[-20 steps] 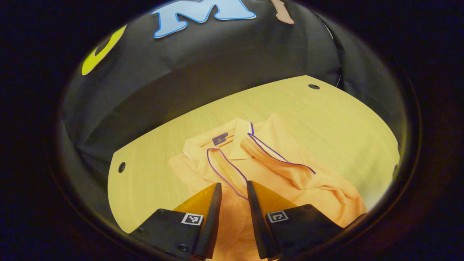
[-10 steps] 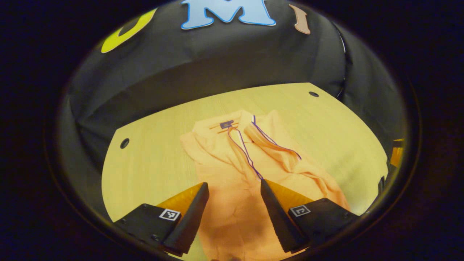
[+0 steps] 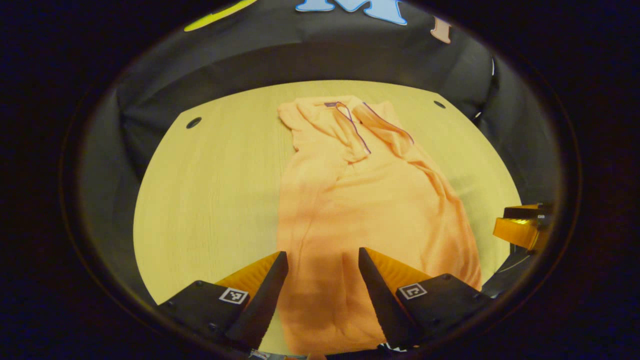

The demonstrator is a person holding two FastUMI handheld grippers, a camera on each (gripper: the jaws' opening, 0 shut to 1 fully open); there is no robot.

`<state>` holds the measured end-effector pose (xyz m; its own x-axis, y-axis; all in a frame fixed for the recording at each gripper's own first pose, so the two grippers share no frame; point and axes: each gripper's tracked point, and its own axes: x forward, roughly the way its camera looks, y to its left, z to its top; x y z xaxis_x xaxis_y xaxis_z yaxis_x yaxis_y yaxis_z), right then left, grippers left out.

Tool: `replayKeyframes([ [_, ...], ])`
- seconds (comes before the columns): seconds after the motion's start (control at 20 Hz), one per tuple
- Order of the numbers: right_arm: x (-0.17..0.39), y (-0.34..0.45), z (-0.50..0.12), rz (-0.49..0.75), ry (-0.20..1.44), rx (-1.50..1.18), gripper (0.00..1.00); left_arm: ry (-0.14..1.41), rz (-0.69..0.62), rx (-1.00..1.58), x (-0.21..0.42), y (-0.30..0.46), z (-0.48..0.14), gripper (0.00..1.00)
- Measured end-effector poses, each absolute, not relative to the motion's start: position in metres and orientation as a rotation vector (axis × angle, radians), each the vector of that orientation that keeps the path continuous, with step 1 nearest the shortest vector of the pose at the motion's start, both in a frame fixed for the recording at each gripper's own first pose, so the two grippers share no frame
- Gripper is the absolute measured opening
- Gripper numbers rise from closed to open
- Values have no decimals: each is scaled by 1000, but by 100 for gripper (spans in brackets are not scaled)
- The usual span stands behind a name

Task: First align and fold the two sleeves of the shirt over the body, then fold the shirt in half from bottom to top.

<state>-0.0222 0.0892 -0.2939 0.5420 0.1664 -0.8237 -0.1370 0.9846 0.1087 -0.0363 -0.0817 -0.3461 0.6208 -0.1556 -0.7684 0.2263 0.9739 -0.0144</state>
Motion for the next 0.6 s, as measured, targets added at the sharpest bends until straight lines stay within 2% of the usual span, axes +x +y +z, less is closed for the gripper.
replayKeyframes([
  [0.05, -32, 90, -304, 186, 1023, 19, 72, 896, -215, 88, -50, -76, -350, 93],
  [0.35, -79, 92, -347, 206, 1207, -46, 70, 1046, -175, 59, -128, -42, -361, 93],
  [0.4, -83, 92, -352, 208, 1225, -57, 75, 1063, -170, 55, -138, -36, -360, 97],
  [0.45, -87, 91, -357, 209, 1243, -72, 75, 1078, -162, 59, -144, -43, -372, 93],
  [0.5, -91, 91, -360, 210, 1259, -89, 75, 1094, -152, 71, -150, -42, -378, 93],
  [0.55, -96, 91, -364, 211, 1275, -105, 75, 1110, -141, 82, -150, -34, -374, 96],
  [0.6, -99, 91, -367, 211, 1291, -121, 75, 1125, -135, 86, -156, -30, -376, 93],
])
